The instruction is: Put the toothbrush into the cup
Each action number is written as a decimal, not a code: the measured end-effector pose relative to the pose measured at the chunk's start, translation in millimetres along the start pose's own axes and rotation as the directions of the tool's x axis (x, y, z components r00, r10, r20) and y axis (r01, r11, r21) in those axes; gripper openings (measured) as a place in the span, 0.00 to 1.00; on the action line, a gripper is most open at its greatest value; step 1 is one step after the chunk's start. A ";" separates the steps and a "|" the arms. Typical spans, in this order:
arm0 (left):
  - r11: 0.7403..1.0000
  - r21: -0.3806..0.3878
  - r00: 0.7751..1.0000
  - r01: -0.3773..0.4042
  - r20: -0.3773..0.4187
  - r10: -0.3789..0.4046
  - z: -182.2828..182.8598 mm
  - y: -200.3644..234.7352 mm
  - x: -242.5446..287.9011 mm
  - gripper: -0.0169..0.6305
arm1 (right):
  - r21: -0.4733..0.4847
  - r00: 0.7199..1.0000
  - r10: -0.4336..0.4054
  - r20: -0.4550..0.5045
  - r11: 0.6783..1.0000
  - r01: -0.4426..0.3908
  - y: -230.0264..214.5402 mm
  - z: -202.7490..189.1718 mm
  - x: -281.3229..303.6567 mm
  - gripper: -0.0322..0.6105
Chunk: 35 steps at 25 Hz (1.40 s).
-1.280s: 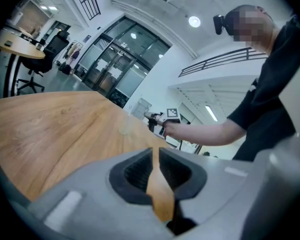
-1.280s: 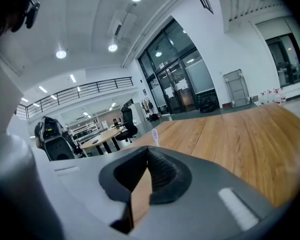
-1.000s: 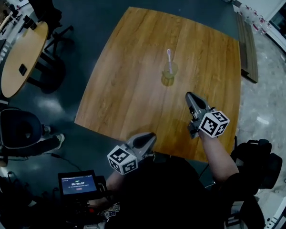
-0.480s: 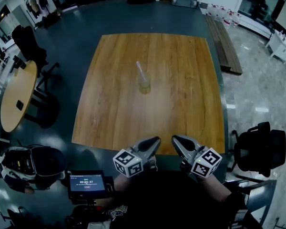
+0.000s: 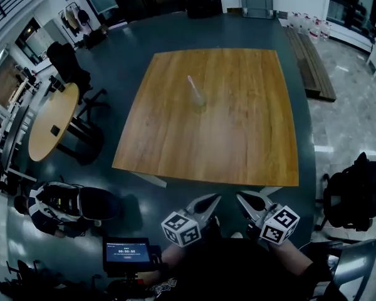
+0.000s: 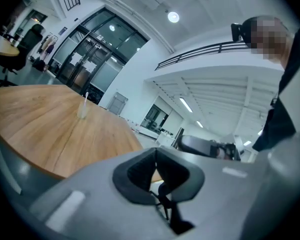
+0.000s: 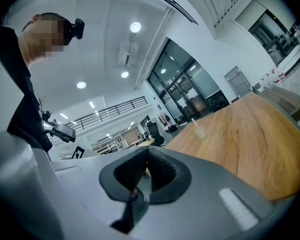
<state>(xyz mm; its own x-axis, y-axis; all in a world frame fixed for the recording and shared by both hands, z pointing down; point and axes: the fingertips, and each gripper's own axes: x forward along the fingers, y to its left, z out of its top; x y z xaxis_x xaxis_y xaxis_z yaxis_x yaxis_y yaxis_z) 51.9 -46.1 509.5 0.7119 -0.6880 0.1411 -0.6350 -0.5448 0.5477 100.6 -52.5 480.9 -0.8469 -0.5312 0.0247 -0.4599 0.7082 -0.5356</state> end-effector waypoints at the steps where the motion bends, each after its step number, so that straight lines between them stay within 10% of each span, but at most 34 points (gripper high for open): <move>1: 1.000 -0.001 1.000 -0.010 -0.001 0.010 -6.5 -6.6 -6.9 0.03 | 0.006 1.000 0.014 -0.007 1.000 -0.014 7.0 -6.1 -5.2 0.06; 10: 0.997 0.002 0.997 -0.079 0.026 0.079 -20.0 -15.4 -58.9 0.03 | -0.013 0.993 0.117 -0.016 0.993 -0.117 59.6 -25.2 -3.2 0.06; 35: 0.999 0.012 0.999 0.038 0.010 -0.038 8.7 31.0 -132.7 0.03 | -0.040 0.999 -0.012 0.037 0.999 0.013 118.1 -54.5 58.3 0.06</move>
<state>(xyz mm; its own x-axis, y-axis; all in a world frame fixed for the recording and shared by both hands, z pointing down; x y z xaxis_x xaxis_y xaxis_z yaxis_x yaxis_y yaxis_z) -64.9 24.1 500.6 0.7324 -0.6716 0.1120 -0.6112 -0.5759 0.5429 -17.7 25.5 465.1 -0.8310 -0.5563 -0.0004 -0.4812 0.7192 -0.5011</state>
